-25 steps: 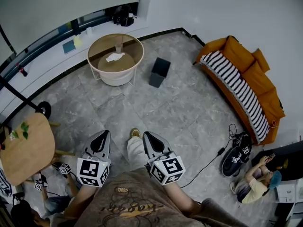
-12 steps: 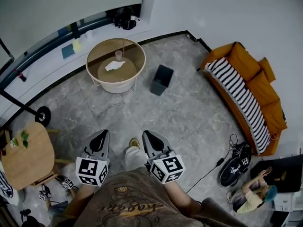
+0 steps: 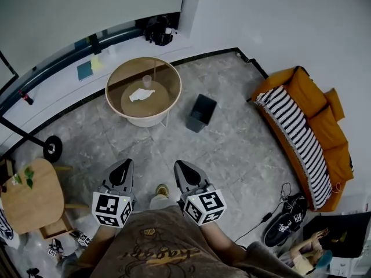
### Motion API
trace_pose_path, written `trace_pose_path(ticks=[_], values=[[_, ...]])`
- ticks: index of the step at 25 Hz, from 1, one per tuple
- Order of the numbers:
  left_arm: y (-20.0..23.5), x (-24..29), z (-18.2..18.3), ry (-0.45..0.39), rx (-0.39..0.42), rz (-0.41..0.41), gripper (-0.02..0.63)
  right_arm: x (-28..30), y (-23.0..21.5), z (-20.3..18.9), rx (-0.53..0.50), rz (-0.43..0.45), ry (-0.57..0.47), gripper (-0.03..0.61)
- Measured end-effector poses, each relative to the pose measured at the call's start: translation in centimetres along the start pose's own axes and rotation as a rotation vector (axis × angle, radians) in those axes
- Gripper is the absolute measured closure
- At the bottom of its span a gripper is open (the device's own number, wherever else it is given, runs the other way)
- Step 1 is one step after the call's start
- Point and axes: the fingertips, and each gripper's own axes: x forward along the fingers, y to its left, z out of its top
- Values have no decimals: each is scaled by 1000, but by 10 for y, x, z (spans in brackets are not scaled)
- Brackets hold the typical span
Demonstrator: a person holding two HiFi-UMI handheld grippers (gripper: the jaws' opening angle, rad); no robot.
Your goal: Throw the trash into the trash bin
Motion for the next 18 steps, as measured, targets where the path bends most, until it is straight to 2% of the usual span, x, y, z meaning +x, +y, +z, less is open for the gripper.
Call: trace_pose_path(ticks=[11, 18], values=[[22, 44, 17, -10, -24, 74, 595, 51, -37, 20, -3, 61, 21, 560], [38, 78, 19, -12, -41, 67, 595, 75, -52, 20, 3, 60, 37, 560]])
